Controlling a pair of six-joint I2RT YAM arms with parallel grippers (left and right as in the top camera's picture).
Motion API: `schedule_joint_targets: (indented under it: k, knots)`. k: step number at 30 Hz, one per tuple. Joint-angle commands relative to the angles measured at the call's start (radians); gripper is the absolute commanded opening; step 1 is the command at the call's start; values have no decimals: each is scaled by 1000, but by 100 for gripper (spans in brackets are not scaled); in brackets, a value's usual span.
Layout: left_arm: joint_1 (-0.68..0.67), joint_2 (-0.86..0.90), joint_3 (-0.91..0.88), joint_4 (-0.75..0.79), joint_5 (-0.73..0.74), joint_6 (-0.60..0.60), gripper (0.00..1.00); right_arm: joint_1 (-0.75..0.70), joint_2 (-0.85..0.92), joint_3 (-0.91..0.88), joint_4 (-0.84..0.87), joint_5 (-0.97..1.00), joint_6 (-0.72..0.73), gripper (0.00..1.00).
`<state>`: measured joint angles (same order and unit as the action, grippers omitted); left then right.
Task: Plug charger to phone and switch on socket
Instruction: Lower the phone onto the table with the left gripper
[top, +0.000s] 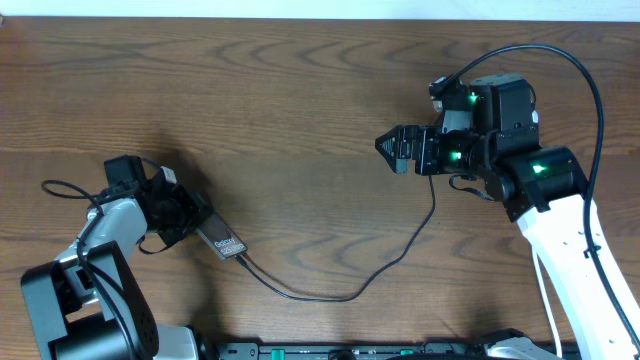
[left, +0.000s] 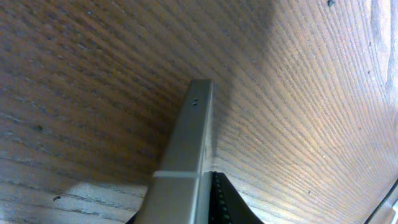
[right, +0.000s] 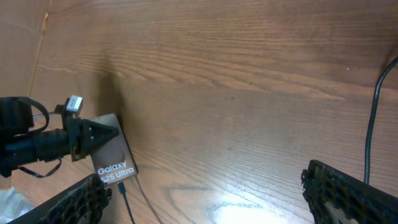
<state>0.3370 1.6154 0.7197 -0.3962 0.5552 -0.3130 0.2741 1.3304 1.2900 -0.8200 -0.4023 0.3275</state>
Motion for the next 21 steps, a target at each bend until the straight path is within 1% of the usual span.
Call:
schedule_joint_targets:
  k: [1,3,5,7,10,12,14,16,21]
  knots:
    - [-3,9,13,-18,-25,18,24,-1,-3,17,-3,11,-15,99]
    - [-3,9,13,-22,-25,18,32,-1,-3,17,-3,12,-15,99]
    - [-3,9,13,-31,-25,18,42,-1,-3,17,-3,12,-15,99]
    - [-3,9,13,-45,-25,25,50,-1,-3,17,-3,12,-16,99]
    - [-3,9,13,-56,-25,27,50,-1,-3,17,-3,12,-19,99]
    - [-3,9,13,-64,-25,29,52,-1,-3,17,-4,12,-19,99]
    - [-3,9,13,-71,-25,29,57,-1,-3,17,-4,12,-19,99]
    - [-3,9,13,-74,-25,29,65,-1,-3,17,-6,13,-23,99]
    - [-3,-12,13,-88,-25,32,70,-1,-3,17,-39,84,-23,99]
